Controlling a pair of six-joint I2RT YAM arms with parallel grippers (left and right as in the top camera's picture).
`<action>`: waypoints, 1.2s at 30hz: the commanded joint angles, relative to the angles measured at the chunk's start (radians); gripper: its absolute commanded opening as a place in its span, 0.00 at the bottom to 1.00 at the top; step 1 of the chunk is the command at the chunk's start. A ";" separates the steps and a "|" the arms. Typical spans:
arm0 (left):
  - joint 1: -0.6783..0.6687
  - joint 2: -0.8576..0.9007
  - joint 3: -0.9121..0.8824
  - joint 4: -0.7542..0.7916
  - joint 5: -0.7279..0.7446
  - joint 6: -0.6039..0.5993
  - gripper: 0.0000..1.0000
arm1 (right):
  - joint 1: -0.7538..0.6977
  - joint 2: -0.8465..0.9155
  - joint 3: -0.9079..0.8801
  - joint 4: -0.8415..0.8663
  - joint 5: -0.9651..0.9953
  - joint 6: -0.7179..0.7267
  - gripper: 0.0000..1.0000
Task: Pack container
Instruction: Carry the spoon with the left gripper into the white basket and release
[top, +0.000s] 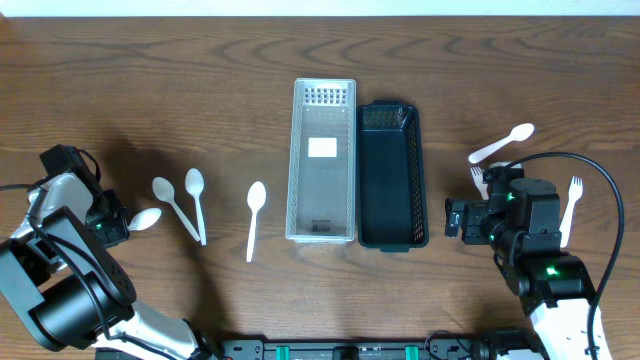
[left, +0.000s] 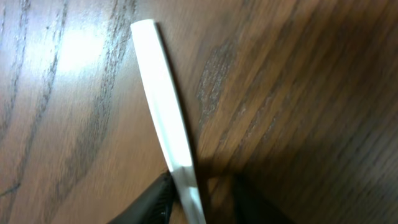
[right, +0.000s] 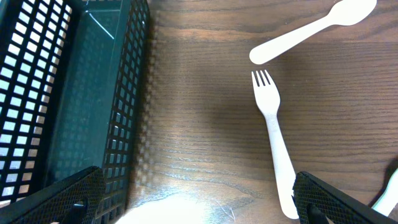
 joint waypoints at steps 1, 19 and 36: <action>0.004 0.061 -0.056 -0.013 0.037 0.003 0.25 | -0.011 0.000 0.020 0.003 -0.003 0.011 0.99; 0.004 0.054 -0.031 0.009 0.103 0.121 0.06 | -0.011 0.000 0.020 0.004 0.005 0.011 0.99; -0.340 -0.515 0.010 -0.045 0.169 0.621 0.06 | -0.011 0.000 0.020 0.003 0.004 0.011 0.99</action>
